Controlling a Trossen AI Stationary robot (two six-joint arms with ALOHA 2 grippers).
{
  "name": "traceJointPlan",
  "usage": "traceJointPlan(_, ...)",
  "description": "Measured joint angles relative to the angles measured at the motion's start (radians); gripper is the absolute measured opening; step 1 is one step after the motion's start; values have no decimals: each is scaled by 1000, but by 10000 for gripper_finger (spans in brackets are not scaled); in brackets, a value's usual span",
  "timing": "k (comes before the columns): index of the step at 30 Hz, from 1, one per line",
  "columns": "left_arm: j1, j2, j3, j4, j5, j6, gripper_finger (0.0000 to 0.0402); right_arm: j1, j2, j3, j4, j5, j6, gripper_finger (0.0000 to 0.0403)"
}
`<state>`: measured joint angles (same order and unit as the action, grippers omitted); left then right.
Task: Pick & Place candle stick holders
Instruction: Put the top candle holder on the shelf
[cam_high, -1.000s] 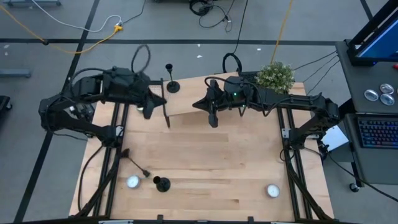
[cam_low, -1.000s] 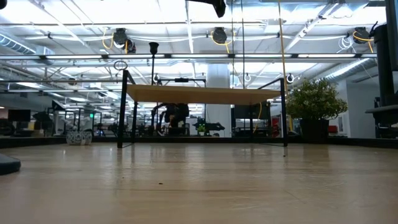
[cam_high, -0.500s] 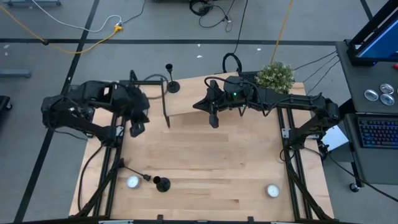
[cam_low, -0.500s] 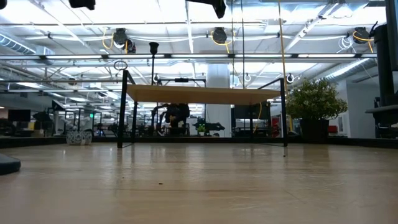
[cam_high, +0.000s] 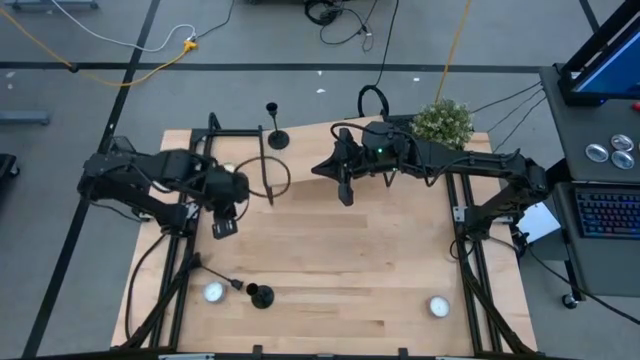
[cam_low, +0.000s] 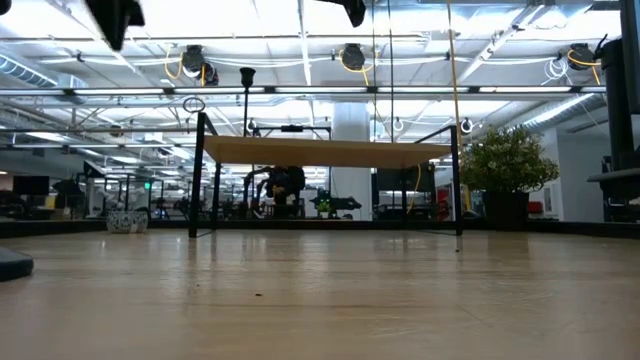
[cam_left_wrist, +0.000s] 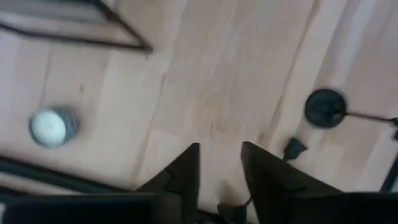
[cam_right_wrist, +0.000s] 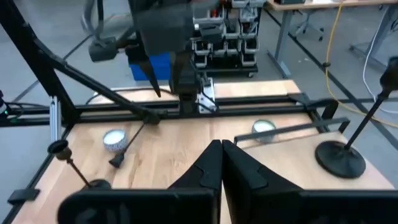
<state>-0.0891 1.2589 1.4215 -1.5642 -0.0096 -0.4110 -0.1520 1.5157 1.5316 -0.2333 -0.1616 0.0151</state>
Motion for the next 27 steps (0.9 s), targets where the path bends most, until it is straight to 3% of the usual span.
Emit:
traceJointPlan(7, -65, -3, -219, -2, 62, -45, 227, 0, -19, -1, -19, 1, 0, 0)
traceJointPlan(12, -119, -2, -356, 35, 72, -44, 262, -3, -37, 0, -42, 3, 0, 0)
traceJointPlan(19, -198, -2, -496, 149, 88, -40, 268, -4, -40, 0, -36, 3, 6, 0)
traceJointPlan(27, -314, -2, -565, 335, 82, -59, 259, -4, -39, 0, -40, 3, 7, 0)
